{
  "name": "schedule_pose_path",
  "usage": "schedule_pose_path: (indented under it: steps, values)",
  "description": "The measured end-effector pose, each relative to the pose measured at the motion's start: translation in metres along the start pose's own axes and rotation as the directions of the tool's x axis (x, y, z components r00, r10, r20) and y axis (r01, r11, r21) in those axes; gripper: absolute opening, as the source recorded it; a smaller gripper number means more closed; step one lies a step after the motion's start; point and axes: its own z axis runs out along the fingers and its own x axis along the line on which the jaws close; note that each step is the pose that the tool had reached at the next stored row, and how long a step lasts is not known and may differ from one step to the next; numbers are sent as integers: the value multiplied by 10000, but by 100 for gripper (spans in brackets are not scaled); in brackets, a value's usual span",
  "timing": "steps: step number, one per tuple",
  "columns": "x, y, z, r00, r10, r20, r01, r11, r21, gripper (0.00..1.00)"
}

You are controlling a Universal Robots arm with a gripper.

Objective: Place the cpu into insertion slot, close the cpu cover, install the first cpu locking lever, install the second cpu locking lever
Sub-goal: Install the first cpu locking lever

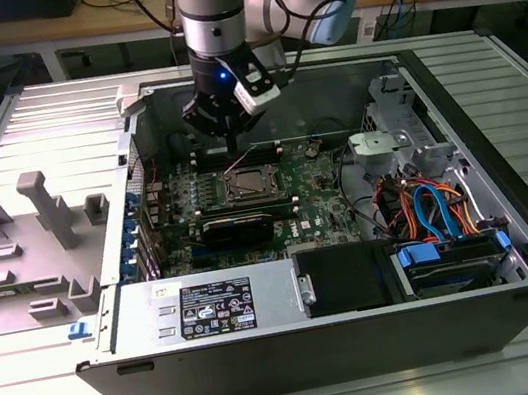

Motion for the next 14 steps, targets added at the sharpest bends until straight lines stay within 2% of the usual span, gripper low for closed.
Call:
schedule_pose_path:
  steps: [14]
  values:
    - [-84, 36, 87, 10000, 0, 1, 0, 10000, 0, 11]
